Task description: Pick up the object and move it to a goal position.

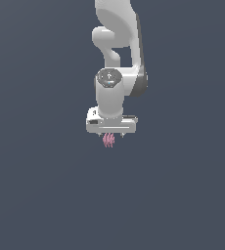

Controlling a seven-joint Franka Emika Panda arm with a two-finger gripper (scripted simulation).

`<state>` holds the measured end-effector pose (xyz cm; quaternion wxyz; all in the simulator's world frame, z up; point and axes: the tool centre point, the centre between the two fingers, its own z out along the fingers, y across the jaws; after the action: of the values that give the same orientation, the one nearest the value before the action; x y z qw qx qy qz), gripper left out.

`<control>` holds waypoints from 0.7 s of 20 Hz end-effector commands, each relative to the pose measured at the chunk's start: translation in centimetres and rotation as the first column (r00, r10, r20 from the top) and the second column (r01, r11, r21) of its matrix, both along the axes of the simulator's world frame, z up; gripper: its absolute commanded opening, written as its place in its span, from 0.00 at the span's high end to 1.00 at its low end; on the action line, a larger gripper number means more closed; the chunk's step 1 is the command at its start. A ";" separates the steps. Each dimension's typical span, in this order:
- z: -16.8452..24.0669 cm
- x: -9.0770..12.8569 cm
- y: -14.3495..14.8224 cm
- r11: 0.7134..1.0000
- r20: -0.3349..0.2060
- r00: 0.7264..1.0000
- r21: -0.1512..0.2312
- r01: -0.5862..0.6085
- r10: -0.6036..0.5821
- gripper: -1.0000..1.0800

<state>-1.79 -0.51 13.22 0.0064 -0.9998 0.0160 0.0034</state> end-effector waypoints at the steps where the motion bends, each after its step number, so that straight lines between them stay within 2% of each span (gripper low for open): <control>1: -1.2 -0.9 -0.4 1.000 0.001 1.000 -0.003 0.016 -0.016 0.04; 8: -3.6 -3.1 -1.2 0.999 0.005 0.999 -0.011 0.050 -0.050 0.04; 14: -4.2 -3.7 -1.4 0.998 0.007 0.998 -0.013 0.059 -0.059 0.04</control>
<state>-5.37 -1.94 9.05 0.0002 -0.9990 0.0448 0.0006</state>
